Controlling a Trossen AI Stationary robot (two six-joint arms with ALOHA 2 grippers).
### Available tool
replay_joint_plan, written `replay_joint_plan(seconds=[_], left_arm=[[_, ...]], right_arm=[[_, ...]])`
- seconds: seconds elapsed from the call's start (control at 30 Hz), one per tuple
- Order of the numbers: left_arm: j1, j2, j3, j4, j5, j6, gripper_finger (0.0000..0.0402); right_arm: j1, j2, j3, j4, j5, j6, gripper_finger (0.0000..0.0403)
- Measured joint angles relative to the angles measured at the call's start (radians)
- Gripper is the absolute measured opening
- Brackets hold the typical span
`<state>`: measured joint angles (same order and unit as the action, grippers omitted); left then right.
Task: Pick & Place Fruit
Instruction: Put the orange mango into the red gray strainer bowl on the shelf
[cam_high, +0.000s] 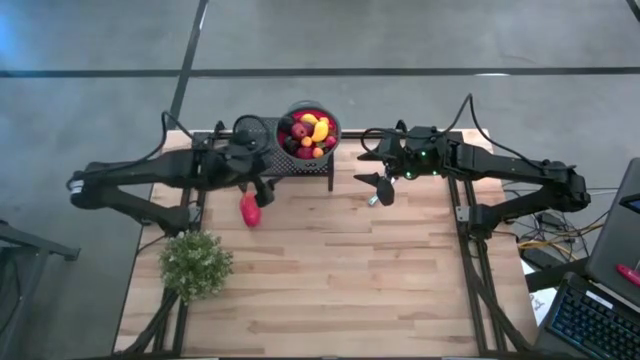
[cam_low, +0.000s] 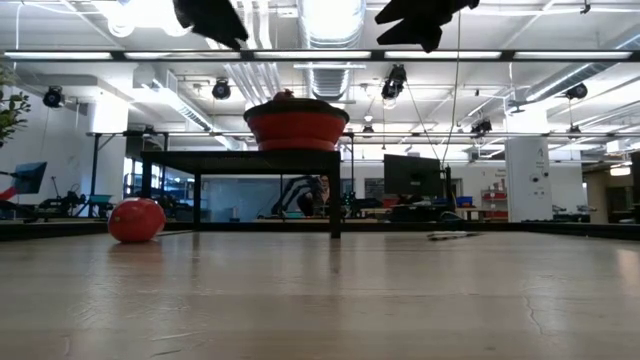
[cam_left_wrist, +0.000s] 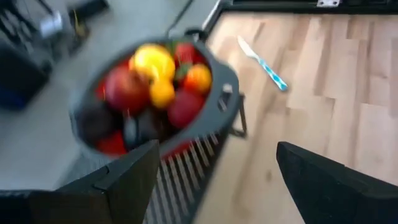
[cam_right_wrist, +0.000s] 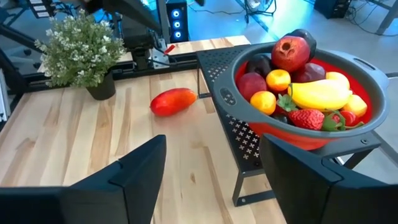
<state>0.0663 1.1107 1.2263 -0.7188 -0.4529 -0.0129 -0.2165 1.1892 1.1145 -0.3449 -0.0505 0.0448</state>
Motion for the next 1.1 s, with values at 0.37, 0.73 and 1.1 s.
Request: replay_joint_plan(seconds=[0.37, 0.73, 1.1], left_arm=[[-0.103, 0.024, -0.002, -0.438, -0.045, -0.566, 0.0321], [-0.203, 0.163, -0.004, -0.829, -0.084, -1.377, 0.0321], [-0.210, 0.325, -0.004, -0.812, -0.017, -1.715, 0.0321]], right_arm=[[0.000, 0.000, -0.019, 0.003, 0.000, -0.038, 0.0260], [0.000, 0.000, -0.032, 0.001, 0.001, -0.153, 0.0296], [-0.001, 0.000, -0.039, -0.038, 0.001, -0.198, 0.0303]])
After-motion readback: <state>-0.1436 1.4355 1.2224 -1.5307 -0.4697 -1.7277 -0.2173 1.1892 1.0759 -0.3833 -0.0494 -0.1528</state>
